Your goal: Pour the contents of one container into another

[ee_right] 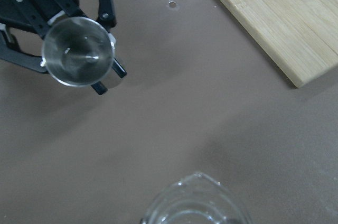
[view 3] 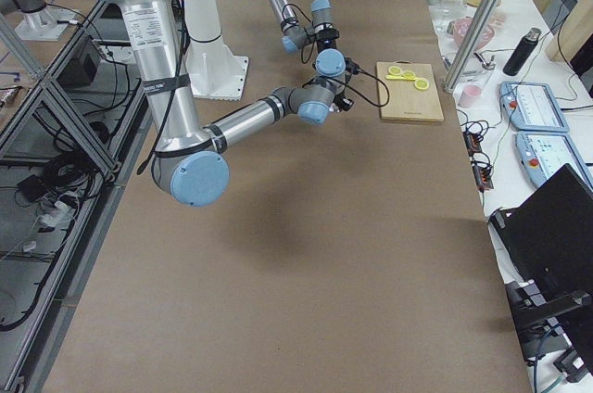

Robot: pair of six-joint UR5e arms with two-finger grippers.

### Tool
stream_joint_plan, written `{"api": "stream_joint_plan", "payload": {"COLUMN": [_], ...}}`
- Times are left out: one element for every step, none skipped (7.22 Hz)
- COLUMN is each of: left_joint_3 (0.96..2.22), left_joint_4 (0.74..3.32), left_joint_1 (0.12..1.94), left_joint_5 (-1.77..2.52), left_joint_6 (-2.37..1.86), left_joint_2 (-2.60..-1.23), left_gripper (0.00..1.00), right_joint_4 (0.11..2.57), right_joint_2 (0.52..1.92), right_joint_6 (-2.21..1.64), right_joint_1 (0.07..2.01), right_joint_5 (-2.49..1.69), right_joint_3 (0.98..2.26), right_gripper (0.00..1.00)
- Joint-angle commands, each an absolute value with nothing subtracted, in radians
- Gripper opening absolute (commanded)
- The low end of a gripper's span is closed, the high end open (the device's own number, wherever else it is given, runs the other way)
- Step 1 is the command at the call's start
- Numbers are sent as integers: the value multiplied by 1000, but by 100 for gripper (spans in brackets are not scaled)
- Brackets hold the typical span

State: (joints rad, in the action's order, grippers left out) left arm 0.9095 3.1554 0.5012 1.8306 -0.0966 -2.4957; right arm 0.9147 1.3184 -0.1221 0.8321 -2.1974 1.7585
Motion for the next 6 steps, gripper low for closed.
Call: {"api": "stream_joint_plan", "payload": {"left_joint_3": [904,904,902,903,904,904], "left_joint_4": [3155,3155,3155,3155,3155,3155], "left_joint_1": [497,494,494,494,494,494], "left_joint_5": [1832,1832,1832,1832,1832,1832], "left_joint_6": [-97,-98,-100,-100,-100,-101], "left_joint_2": [-2500,-2502,-2502,-2502,-2502,-2502], "left_gripper": [0,0,0,0,0,0], "right_joint_4": [1015,1099,1159,1201,1238,1314], "right_joint_2": [1283,1252,1215,1195,1177,1148], "right_joint_6": [-65,-11,-3,0,24,91], "right_joint_1": [807,798,792,790,787,785], "right_joint_5": [-2178,-2177,-2177,-2177,-2177,-2178], "right_joint_3": [1802,1810,1812,1812,1812,1812], "right_gripper": [0,0,0,0,0,0]}}
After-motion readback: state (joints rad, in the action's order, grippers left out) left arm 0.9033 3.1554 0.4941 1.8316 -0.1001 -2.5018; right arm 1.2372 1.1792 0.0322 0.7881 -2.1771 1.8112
